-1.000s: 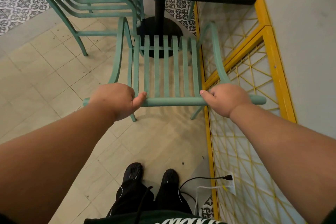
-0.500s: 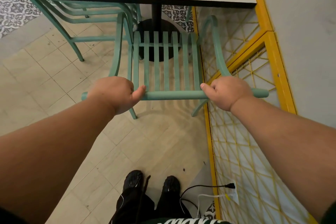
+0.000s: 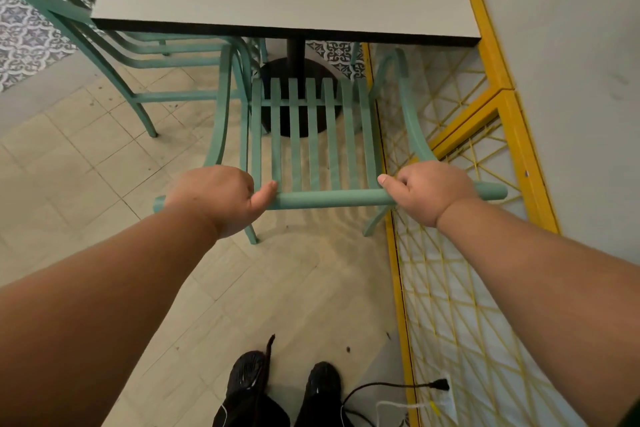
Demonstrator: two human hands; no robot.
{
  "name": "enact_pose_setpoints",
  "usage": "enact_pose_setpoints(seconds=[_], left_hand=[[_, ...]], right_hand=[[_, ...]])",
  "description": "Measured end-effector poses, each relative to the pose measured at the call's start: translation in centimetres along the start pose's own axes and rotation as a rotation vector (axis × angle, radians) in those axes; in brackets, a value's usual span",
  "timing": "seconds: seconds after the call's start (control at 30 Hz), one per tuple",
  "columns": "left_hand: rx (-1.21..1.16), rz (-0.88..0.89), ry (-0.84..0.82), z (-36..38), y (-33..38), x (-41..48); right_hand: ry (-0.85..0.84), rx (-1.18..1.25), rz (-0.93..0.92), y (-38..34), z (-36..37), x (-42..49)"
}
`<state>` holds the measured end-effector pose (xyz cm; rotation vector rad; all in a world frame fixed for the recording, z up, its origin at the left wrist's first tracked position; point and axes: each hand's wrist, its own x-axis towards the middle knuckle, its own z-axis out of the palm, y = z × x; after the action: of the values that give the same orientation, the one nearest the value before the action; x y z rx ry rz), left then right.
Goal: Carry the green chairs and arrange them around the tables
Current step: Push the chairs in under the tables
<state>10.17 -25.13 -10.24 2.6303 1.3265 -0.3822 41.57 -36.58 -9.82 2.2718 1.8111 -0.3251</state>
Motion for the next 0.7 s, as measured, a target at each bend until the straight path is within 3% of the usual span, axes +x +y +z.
enact_pose_setpoints(seconds=[0.2,0.6,0.7], left_hand=[[-0.038,0.000,-0.112,-0.3,-0.5,0.7],[-0.036,-0.021,-0.072,-0.5,-0.1,0.7],[-0.071,-0.036,-0.071,-0.7,-0.3,0.2]], right_hand=[[-0.133,0.032,-0.003,-0.1,-0.7,0.8],[-0.143,-0.076,0.087,-1.1,-1.9,0.0],[-0.126,-0.101,0.195,-2.4,-2.2,-0.8]])
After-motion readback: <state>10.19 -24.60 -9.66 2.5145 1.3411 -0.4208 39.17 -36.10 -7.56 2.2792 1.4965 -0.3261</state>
